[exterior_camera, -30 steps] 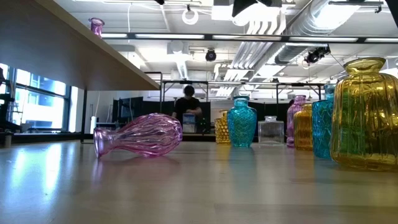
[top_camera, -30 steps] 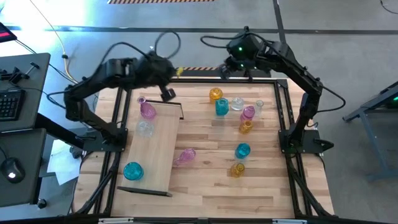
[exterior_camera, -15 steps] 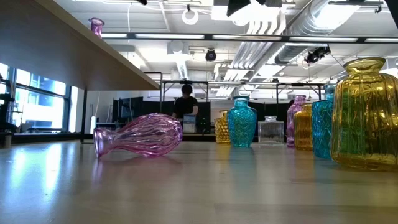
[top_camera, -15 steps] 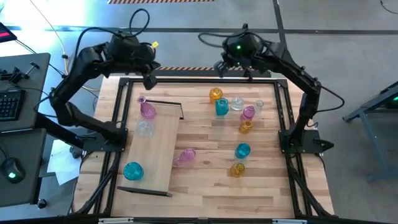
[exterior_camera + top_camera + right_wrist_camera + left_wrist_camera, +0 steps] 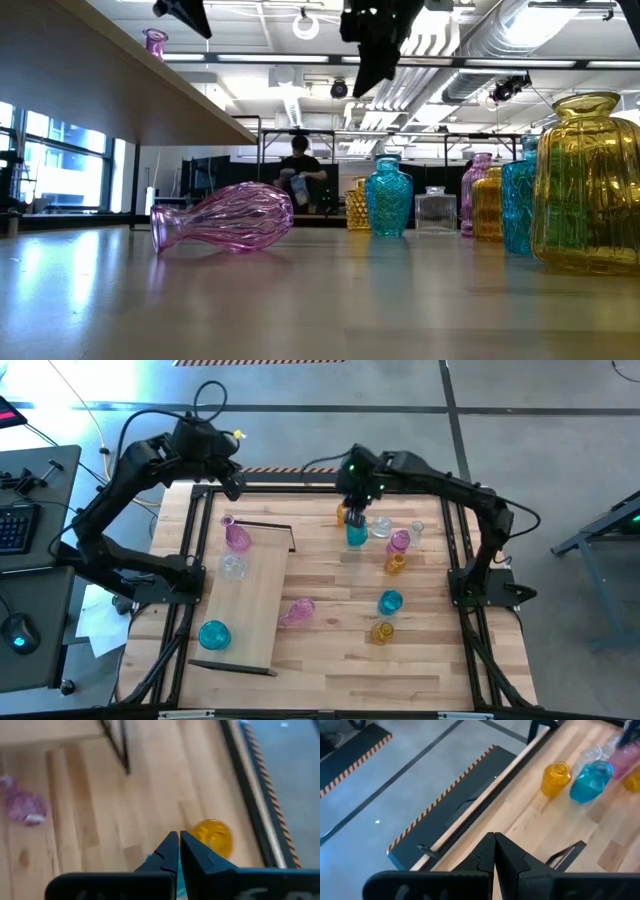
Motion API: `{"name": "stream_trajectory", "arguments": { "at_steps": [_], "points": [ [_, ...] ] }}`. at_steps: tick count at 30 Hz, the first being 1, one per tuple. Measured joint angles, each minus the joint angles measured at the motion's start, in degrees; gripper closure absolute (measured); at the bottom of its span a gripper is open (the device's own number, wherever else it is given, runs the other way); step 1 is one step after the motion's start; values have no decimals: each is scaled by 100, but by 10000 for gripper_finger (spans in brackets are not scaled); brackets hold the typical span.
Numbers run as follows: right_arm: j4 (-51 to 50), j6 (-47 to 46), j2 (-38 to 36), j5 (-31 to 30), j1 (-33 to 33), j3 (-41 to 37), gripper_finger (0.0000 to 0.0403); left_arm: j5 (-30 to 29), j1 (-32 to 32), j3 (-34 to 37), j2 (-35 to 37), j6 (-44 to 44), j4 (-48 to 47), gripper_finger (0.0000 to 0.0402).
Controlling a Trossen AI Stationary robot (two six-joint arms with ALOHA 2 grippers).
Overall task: Sort vases onto shelf
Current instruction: Put the left violet flower vase on the shelf
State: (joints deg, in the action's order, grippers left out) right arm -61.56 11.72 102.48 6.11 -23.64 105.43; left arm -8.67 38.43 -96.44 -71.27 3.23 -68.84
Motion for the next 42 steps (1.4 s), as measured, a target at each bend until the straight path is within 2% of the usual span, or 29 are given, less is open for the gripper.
{"name": "stream_trajectory", "arguments": {
  "at_steps": [7,16,23,30,37,39,42],
  "points": [
    [824,-10,0,1114,257,-326,403,-10,232,-2,114,17,0,401],
    [2238,-878,45,2078,501,-318,403,-15,372,-2,114,140,19,401],
    [3031,-1883,319,2220,1011,-318,403,124,372,-2,112,401,-261,402],
    [3879,-3194,438,2090,1622,-307,403,261,381,-2,178,665,-502,401],
    [3855,-3421,463,1492,2233,-307,403,599,381,-2,382,721,-490,402],
    [3866,-3420,548,1517,2418,-294,403,662,378,-2,452,692,-487,401],
    [3787,-3369,785,1864,2642,-298,403,663,378,-2,544,691,-483,401]
  ]
}}
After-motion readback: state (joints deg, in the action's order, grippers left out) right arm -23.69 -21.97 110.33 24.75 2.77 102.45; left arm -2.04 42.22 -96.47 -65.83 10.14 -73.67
